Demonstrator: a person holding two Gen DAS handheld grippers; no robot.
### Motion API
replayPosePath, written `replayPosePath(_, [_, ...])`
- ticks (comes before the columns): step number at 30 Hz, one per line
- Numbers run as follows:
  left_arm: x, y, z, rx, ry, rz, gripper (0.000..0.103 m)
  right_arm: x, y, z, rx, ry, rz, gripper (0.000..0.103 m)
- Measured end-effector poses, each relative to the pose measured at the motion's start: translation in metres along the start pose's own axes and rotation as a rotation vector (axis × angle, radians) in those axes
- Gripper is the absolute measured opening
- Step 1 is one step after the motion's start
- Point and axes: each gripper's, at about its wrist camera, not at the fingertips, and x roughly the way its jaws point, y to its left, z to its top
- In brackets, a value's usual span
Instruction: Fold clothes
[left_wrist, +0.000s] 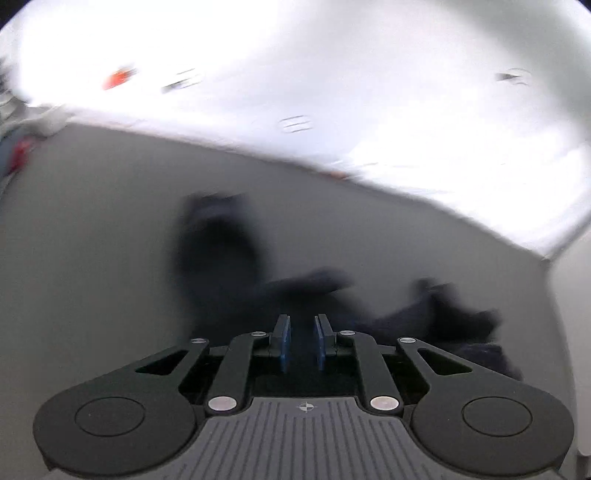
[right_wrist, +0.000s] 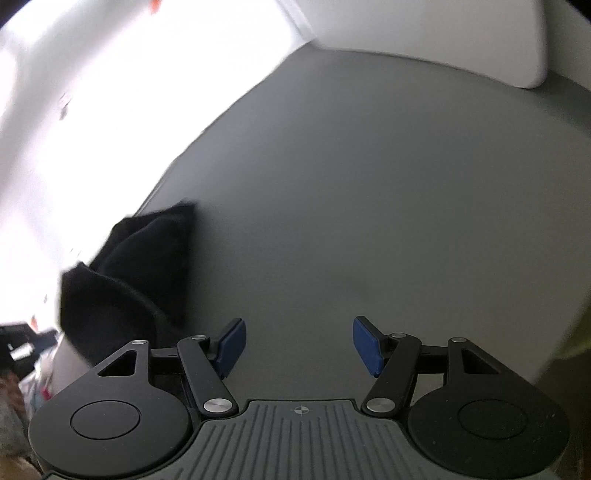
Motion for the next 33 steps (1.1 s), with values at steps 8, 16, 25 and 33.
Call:
replayPosePath(8, [-0.029,0.05,-0.05,-0.043,0.039,-0.042,0.017,0.101,0.089,0.0,-0.17,0.199,0.12,0.083])
replayPosePath(16, [-0.041,-0.012,-0.057,0.287,0.044,-0.144,0.03,0.151,0.12,-0.011,-0.095,0.231,0.138,0.033])
replayPosePath(25, [-0.053,-0.126,-0.078,0.857,-0.127,-0.227,0.05,0.085,0.16,-0.012,-0.508,-0.218,-0.155,0.008])
replayPosePath(33, [-0.049,-0.204,-0.096,0.99,-0.176,-0.406,0.073,0.003,0.179,0.048,-0.728,-0.708,-0.395,0.008])
